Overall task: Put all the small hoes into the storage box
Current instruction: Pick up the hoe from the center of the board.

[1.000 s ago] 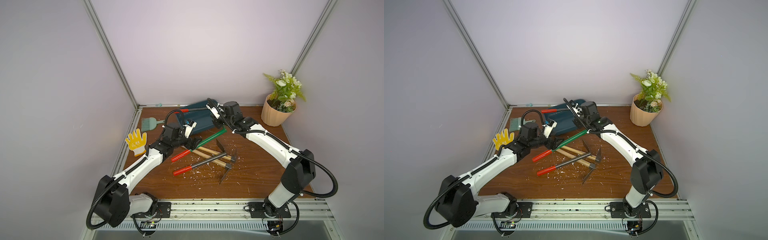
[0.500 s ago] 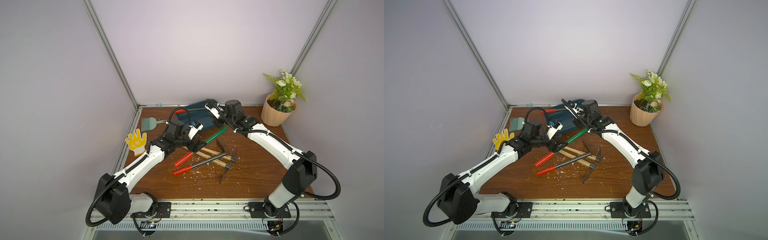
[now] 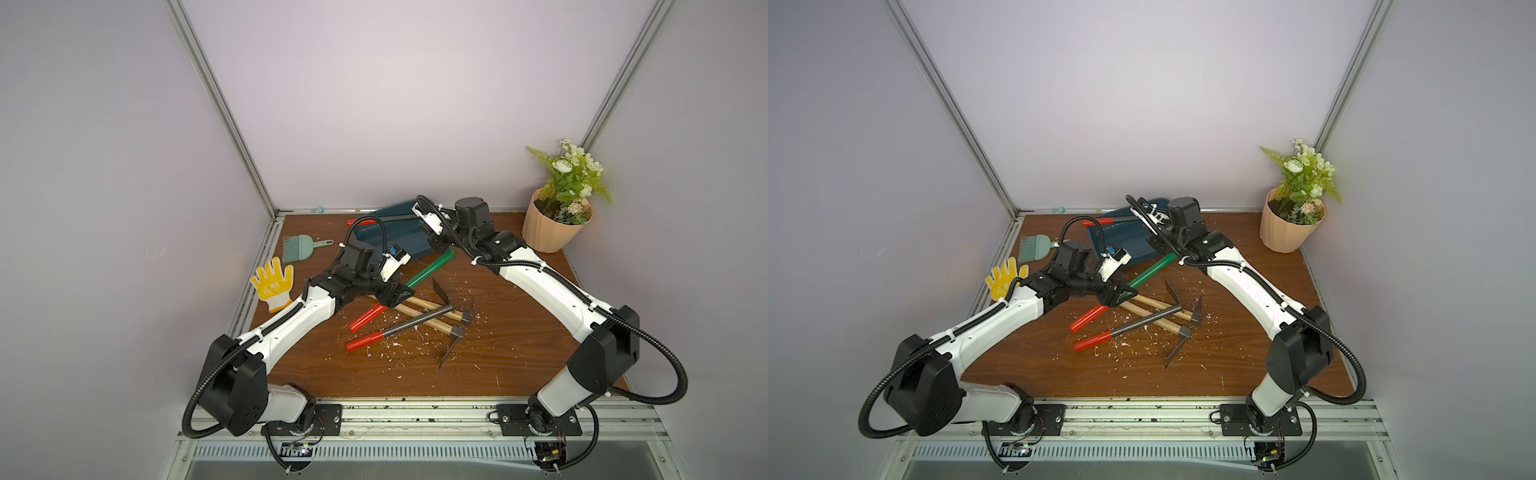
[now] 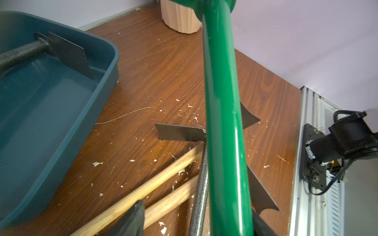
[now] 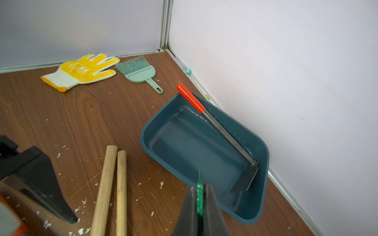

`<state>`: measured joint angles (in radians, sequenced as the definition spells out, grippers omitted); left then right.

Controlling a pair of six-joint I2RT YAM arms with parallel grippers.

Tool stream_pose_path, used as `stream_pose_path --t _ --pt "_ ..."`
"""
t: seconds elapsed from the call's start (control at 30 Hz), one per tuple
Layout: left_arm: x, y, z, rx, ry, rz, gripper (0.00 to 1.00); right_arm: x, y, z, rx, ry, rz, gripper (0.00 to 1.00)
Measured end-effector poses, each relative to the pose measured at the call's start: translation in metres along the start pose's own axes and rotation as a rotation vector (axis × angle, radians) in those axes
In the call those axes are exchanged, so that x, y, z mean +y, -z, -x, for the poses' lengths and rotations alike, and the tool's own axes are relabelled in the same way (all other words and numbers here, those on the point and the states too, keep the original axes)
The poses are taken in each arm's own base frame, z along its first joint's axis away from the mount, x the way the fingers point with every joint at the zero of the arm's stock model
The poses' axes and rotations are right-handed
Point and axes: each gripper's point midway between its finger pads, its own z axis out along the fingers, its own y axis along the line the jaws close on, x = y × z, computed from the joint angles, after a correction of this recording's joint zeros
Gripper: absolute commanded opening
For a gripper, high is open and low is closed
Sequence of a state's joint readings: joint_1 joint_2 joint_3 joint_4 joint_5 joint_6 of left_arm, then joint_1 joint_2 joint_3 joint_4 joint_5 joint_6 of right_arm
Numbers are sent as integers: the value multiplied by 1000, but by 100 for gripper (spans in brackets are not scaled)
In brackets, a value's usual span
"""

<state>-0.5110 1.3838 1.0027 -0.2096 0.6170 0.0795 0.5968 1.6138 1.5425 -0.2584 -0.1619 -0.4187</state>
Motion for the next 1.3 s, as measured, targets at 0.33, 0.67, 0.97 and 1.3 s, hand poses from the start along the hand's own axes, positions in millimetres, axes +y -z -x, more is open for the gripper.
stream_pose_path --t 0.33,0.67,0.97,1.3 --pt "-5 -3 6 -1 7 -22 0 -9 4 4 -35 9 -46 0" --pt "45 -10 -12 142 26 300 0 -12 7 -10 -32 -51 -84 27" --pt "108 43 -26 318 -140 960 0 -44 33 31 -92 -172 -101 37" --pt "97 64 -22 466 -493 1256 0 -63 -24 39 22 -232 -6 36"
